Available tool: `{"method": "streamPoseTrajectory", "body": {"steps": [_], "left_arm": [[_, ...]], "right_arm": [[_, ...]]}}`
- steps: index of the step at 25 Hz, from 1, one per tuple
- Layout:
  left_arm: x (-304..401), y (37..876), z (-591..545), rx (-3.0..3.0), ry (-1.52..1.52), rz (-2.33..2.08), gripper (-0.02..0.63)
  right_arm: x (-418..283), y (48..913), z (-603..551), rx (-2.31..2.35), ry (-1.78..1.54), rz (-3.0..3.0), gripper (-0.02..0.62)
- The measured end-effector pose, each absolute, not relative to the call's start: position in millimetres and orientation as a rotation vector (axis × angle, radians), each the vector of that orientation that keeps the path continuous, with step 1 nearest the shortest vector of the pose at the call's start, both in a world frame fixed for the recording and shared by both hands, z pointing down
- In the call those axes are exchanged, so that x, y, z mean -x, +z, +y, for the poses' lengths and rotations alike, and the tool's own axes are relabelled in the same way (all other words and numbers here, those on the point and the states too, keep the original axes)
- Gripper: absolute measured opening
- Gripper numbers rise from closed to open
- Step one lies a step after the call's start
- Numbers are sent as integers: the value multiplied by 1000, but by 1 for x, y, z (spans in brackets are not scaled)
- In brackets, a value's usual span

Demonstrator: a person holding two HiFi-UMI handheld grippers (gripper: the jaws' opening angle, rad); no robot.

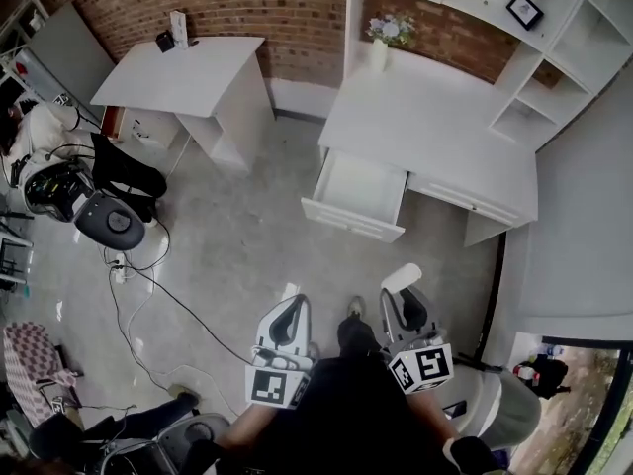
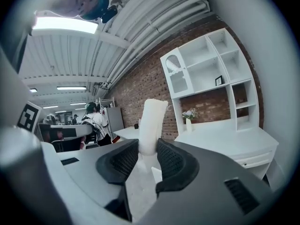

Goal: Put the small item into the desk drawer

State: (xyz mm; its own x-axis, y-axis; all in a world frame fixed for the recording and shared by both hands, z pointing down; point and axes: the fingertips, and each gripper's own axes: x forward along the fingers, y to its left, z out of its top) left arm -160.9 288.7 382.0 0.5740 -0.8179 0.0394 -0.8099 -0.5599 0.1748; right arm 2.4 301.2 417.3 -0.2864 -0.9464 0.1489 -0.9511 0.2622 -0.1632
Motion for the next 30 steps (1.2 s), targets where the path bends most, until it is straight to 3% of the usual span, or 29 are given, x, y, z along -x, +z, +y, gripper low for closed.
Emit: {"method": "streamPoseTrajectory", "body": {"steps": [14,30], "left_arm": [[67,381,199,-2569,-4,-1456,25],[49,377,64,-2602,-93,-1360,25]], "right_arm": [[-100,412,192,-1772,371,-2573,141],[-108,414,86,-1813,351,-2478,141]]}}
